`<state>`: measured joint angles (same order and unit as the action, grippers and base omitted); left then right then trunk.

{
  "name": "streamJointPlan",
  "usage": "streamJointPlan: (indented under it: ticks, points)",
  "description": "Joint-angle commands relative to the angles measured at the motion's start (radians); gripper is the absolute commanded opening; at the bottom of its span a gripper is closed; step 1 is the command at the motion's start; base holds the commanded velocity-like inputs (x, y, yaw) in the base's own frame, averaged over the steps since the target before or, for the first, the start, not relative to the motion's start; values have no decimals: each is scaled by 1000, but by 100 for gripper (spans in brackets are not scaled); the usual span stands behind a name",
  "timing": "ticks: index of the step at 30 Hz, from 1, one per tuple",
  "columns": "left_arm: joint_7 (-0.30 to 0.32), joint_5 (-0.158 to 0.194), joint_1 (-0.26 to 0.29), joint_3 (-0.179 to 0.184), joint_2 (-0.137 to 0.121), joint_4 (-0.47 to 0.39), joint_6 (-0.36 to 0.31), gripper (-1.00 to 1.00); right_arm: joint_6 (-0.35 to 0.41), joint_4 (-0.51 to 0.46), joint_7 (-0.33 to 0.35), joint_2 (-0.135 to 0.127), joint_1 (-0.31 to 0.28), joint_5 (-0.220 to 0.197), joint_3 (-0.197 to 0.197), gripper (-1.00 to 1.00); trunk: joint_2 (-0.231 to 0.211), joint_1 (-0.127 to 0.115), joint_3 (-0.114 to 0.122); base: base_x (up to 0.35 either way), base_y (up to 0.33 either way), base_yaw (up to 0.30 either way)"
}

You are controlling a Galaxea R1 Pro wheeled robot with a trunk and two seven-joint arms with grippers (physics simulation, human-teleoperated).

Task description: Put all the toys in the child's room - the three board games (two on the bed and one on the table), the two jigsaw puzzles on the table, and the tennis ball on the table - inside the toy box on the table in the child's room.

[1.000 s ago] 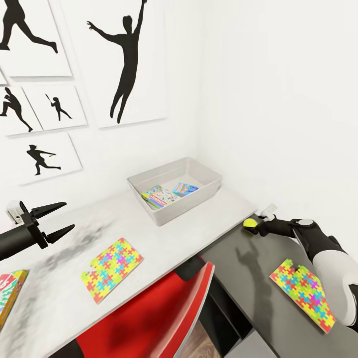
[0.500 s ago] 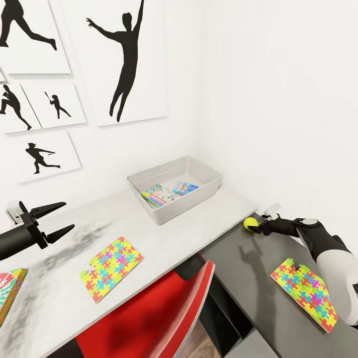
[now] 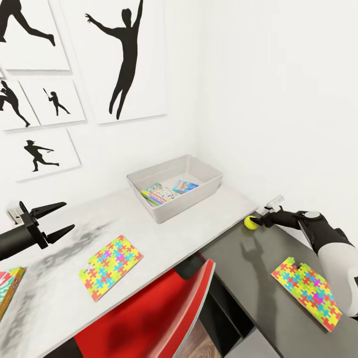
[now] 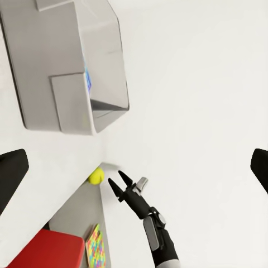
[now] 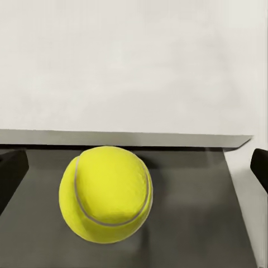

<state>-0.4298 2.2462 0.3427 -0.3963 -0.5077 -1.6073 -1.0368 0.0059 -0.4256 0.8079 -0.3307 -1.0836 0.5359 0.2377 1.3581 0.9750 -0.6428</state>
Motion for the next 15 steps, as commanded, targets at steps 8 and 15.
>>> streamJointPlan:
  ticks: [8,15]
  points:
    - [-10,10,1,-1,-1,0,-2,100,-12,1,7,2,-4,10,8,100,57,31,-26,0,0,0]
    - [-10,10,0,-1,-1,0,-2,100,-13,1,11,3,-4,7,9,100,106,58,-48,0,0,0]
